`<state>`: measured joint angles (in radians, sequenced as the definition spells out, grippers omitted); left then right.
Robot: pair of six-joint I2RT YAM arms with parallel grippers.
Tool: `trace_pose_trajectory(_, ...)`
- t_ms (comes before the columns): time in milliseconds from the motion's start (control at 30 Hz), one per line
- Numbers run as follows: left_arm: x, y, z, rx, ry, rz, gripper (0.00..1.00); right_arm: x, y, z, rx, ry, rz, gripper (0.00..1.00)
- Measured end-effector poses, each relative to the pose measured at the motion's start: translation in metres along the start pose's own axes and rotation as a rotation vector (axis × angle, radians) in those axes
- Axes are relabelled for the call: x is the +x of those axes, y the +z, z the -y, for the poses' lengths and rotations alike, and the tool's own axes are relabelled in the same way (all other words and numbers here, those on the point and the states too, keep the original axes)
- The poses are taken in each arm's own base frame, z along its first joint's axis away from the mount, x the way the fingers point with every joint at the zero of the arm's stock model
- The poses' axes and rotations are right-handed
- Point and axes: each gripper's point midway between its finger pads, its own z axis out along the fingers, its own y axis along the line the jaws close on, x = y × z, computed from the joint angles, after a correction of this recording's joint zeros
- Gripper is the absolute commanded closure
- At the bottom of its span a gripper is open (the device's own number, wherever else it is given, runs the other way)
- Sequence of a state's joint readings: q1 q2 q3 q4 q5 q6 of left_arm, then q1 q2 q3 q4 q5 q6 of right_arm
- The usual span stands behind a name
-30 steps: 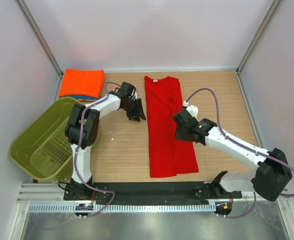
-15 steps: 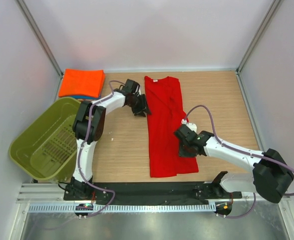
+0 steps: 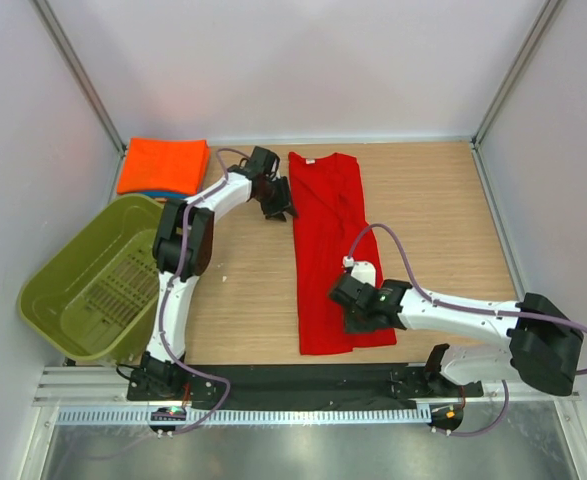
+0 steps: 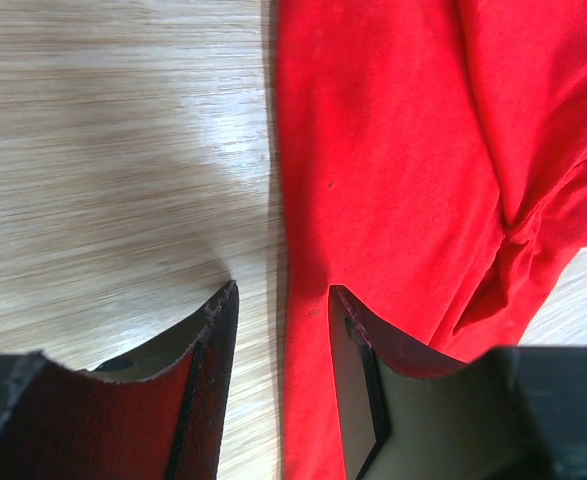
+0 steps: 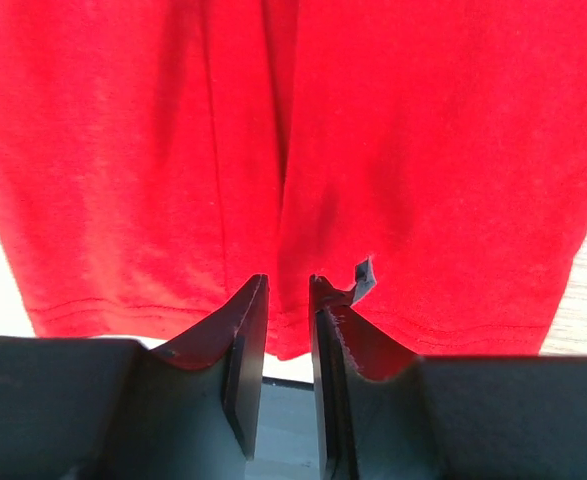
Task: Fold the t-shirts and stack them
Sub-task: Fold the tshirt
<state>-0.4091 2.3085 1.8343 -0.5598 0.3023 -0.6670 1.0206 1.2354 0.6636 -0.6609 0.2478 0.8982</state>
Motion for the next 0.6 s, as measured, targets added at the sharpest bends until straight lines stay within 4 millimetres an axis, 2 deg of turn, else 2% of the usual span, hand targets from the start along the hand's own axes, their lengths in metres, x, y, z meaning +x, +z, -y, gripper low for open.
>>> trace_pose_trajectory(433, 0.0, 0.001, 0.002, 0.025, 0.019, -0.016, 0.57, 0.014, 0.0, -0.006, 0.016, -0.012, -0.003, 0.78)
trace_pose_trajectory(533, -0.005, 0.005, 0.005, 0.04, 0.021, -0.015, 0.6, 0.016, 0.0, -0.006, 0.016, -0.011, -0.003, 0.83)
trace_pose_trajectory(600, -0.008, 0.008, 0.006, 0.048, 0.022, -0.015, 0.64, 0.017, 0.0, -0.006, 0.017, -0.013, -0.001, 0.94)
